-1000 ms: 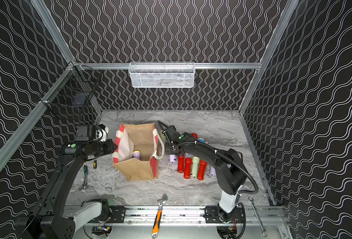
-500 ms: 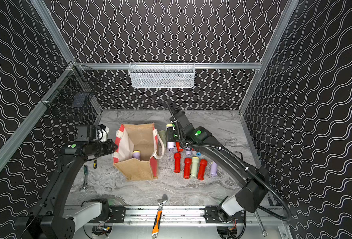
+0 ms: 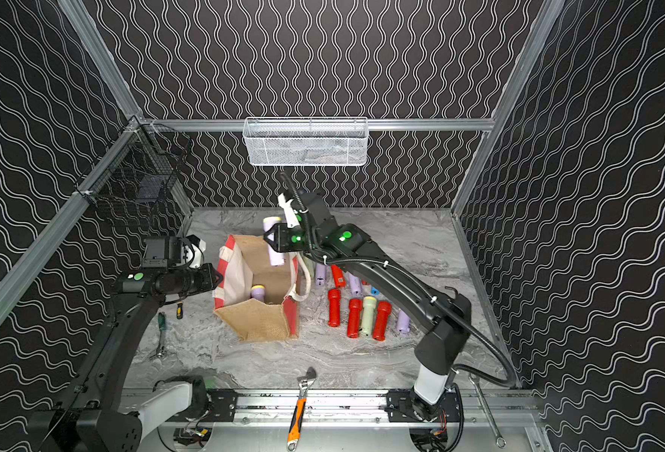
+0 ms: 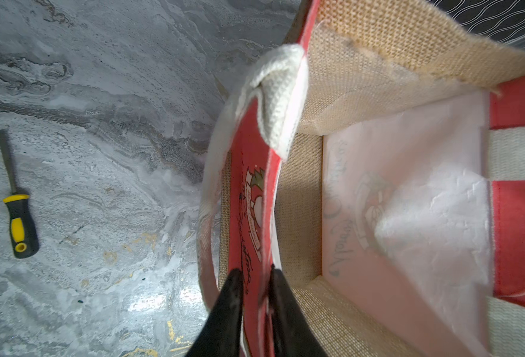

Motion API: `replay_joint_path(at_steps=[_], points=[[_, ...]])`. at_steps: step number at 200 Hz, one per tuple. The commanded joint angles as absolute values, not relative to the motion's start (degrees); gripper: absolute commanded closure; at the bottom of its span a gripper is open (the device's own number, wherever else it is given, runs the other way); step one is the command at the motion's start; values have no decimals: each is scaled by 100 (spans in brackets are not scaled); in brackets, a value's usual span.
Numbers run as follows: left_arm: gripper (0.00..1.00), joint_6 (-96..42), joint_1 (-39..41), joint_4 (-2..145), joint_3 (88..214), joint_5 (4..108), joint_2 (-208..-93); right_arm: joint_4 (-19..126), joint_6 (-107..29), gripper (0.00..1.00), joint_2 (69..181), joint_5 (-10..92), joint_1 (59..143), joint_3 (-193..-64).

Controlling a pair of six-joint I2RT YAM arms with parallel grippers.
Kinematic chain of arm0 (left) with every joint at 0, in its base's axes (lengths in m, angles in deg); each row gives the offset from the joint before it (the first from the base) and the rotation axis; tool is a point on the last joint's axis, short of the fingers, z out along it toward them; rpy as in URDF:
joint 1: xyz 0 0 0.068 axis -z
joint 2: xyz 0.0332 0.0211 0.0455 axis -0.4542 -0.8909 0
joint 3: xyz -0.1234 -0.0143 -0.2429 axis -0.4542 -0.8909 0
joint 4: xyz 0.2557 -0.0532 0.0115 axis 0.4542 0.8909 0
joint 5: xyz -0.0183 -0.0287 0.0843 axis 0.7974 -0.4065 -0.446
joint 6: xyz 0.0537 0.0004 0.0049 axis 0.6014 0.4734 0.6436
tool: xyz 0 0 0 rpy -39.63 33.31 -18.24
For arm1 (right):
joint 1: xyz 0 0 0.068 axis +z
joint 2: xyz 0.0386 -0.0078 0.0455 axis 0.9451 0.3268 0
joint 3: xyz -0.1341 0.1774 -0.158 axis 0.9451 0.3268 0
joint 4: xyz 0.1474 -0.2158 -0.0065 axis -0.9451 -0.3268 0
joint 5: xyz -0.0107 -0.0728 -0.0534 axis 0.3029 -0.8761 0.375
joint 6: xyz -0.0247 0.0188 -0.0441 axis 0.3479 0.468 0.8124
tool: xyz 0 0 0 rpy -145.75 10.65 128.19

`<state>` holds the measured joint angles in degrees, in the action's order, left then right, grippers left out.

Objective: Put the flashlights into the tote bags
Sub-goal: Place the flashlight in the canvas bag.

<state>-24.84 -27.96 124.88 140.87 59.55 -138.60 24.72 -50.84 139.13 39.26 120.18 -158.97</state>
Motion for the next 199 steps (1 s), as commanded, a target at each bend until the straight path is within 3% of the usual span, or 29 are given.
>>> replay_joint_path(at_steps=[1, 128, 199], points=[[78, -2410, -2798, 12283, 14121, 6027, -13855, 2530, -5042, 86, 14235, 4131, 12123, -16165], [78, -2383, -2798, 12224, 14034, 6223, -13846, 1865, -5029, 86, 15255, 4019, 12418, -15354], [78, -2339, -2798, 12234, 13997, 6177, -13769, 1200, -4937, 85, 15978, 3798, 12410, -15636]])
